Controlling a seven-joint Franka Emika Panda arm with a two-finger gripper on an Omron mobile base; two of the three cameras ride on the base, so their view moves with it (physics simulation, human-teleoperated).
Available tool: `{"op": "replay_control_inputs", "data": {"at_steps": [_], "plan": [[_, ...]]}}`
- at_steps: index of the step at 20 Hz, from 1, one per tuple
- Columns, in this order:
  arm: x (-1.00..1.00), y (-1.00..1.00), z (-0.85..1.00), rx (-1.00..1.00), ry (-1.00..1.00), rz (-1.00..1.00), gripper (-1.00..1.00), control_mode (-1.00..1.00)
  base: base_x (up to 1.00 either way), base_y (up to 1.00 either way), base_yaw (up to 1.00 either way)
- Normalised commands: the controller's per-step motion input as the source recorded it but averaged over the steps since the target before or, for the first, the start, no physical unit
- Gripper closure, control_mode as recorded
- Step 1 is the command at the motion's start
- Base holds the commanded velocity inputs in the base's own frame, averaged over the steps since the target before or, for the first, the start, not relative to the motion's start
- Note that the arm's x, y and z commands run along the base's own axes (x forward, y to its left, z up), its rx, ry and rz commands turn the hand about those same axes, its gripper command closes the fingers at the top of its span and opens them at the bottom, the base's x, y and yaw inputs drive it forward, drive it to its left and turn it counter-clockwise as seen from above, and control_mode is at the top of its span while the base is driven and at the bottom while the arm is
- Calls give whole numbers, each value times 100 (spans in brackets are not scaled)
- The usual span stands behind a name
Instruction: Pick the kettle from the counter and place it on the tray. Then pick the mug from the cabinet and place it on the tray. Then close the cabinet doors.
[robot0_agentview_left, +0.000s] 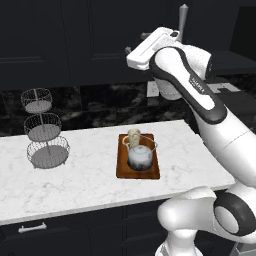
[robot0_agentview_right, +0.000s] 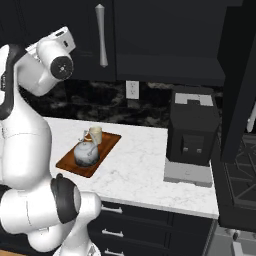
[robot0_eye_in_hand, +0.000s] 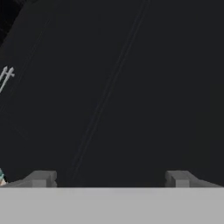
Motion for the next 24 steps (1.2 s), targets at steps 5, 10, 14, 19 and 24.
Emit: {"op": "replay_control_inputs", "data": {"at_steps": [5,10,14,19,24], "plan": [[-38,-4,94,-5,32,-4,-100,-100,0,0,0],[-89,-3,6,-2,28,-18,-100,-100,0,0,0],[-100,-15,-51,0,9,-23,-100,-100,0,0,0],[-59,-16,-70,0,2,-14,-100,-100,0,0,0],[-25,-10,-54,1,1,-3,-100,-100,0,0,0]]}}
